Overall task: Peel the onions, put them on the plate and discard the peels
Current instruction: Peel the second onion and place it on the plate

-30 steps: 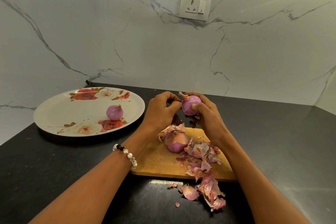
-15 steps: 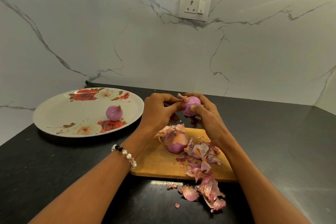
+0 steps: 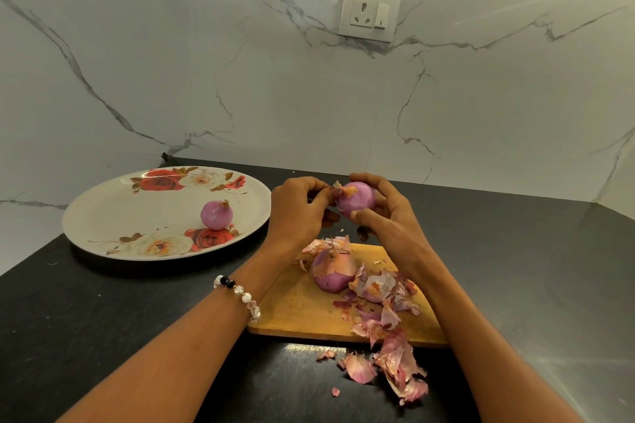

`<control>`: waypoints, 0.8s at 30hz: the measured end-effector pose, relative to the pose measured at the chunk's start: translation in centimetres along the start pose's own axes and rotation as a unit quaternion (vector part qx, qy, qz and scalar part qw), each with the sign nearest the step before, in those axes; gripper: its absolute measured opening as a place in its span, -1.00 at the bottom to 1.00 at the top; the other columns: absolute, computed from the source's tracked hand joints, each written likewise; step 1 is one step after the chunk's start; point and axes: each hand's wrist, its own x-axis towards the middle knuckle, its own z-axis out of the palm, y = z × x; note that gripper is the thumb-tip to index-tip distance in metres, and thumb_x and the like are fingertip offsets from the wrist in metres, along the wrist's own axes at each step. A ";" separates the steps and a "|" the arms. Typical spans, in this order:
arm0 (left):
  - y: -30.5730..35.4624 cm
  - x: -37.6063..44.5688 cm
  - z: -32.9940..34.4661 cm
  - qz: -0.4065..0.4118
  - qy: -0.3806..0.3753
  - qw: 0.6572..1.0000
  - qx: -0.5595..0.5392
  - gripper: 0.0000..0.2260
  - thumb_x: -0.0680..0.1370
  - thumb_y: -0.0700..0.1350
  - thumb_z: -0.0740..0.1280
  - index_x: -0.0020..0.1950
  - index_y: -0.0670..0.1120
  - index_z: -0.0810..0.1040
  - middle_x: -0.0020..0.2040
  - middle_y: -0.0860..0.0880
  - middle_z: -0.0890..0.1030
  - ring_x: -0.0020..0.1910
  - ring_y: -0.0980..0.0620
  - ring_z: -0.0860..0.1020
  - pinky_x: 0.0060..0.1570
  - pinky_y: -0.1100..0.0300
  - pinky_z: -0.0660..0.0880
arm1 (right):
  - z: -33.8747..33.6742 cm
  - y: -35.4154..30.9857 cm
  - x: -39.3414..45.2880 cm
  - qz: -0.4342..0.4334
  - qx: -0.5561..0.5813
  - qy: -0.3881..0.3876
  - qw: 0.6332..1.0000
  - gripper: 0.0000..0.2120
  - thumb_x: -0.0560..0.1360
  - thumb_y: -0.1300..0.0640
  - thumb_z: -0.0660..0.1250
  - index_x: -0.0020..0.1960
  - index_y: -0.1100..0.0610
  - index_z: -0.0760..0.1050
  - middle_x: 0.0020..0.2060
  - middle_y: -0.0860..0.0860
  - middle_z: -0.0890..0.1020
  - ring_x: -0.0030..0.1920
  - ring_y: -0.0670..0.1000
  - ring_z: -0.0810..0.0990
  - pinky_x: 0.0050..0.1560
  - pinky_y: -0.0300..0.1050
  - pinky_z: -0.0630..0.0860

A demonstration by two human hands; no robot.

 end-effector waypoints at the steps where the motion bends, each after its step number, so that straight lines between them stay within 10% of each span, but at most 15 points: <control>1: 0.0 0.0 0.0 -0.007 0.004 1.000 -0.006 -0.86 0.53 -0.11 0.37 0.01 -0.15 0.61 -0.18 -0.02 0.64 -0.30 0.10 0.66 -0.28 0.29 0.60 | 0.0 0.0 0.0 -0.002 0.003 0.001 1.000 -0.54 0.49 0.38 0.38 0.33 0.11 0.44 0.18 0.10 0.54 0.08 0.05 0.61 -0.11 -0.28 0.57; 13: 1.4 -0.2 -0.2 -0.179 -0.045 0.939 -0.291 -0.90 0.57 -0.27 0.27 -0.06 -0.21 0.58 -0.12 -0.16 0.67 -0.17 -0.07 0.69 -0.19 0.22 0.62 | -0.5 -0.3 0.7 0.061 0.228 0.059 0.970 -0.54 0.32 0.24 0.23 0.21 0.20 0.51 0.09 0.21 0.55 -0.21 0.03 0.58 -0.34 -0.17 0.53; 24: 2.3 -0.1 -0.5 -0.212 -0.110 0.871 -0.429 -0.81 0.65 -0.29 0.08 0.00 -0.28 0.47 -0.01 -0.31 0.64 -0.07 -0.20 0.67 -0.13 0.07 0.64 | -1.2 -0.7 0.6 0.119 0.301 0.099 0.941 -0.73 0.57 0.27 0.01 0.11 0.26 0.45 -0.10 0.21 0.54 -0.27 0.07 0.48 -0.38 -0.15 0.47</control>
